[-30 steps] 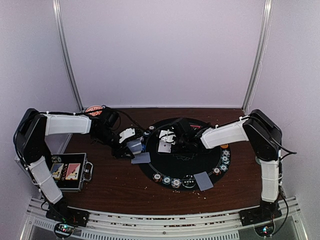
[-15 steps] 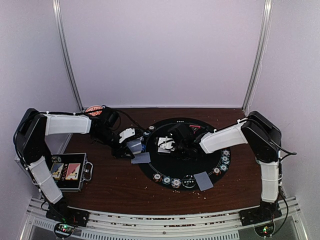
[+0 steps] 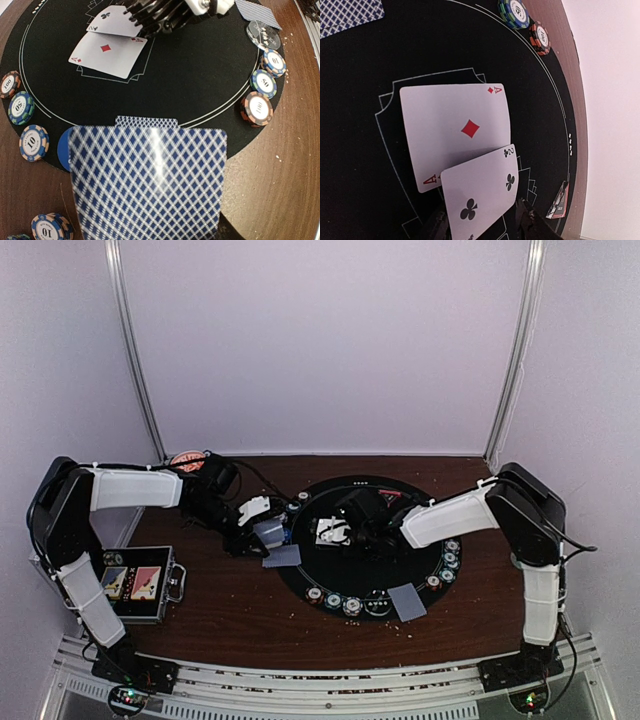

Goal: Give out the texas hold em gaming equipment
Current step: Flop the poker card in the community card area, then pick up the poker card from the face-down deck piles.

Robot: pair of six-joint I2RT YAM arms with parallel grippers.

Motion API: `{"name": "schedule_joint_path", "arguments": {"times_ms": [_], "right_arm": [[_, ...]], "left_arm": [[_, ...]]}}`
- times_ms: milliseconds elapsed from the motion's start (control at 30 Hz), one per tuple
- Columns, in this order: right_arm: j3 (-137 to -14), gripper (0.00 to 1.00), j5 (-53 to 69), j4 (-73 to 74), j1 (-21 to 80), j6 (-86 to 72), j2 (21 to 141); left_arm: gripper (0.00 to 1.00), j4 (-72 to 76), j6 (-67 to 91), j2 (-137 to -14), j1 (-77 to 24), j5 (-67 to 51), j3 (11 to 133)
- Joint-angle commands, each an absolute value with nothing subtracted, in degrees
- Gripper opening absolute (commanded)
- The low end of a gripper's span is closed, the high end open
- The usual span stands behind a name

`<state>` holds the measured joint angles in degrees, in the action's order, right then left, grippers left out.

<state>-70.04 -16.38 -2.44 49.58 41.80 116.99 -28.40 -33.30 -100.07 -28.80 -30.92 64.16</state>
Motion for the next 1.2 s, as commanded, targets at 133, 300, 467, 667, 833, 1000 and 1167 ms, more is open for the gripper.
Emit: {"name": "schedule_joint_path", "arguments": {"times_ms": [133, 300, 467, 667, 833, 1000, 1167], "right_arm": [[-68.8, 0.55, -16.9, 0.0, 50.8, 40.7, 112.9], [-67.9, 0.56, -18.4, 0.3, 51.3, 40.0, 110.4], [-65.9, 0.57, -21.1, -0.1, 51.3, 38.0, 105.9], [-64.9, 0.74, -20.7, -0.9, 51.4, 25.5, 97.6], [-63.1, 0.85, -15.1, -1.9, 51.4, 7.7, 90.0], [-58.7, 0.87, -1.5, -9.0, 50.9, -13.7, 87.2], [-56.1, 0.85, 13.7, -19.7, 50.7, -29.6, 92.2]], "left_arm": [[0.48, -27.1, -33.1, -99.8, -28.4, -32.3, 65.4], [0.48, -27.1, -33.1, -99.8, -28.4, -32.3, 65.3], [0.48, -27.2, -33.1, -99.7, -28.4, -32.4, 65.4], [0.48, -27.2, -33.0, -99.4, -28.4, -32.5, 65.3], [0.48, -27.2, -33.0, -99.2, -28.5, -32.7, 65.3], [0.48, -27.3, -33.1, -98.8, -28.5, -33.0, 65.0], [0.48, -27.2, -33.1, -98.8, -28.6, -33.1, 65.1]]}}
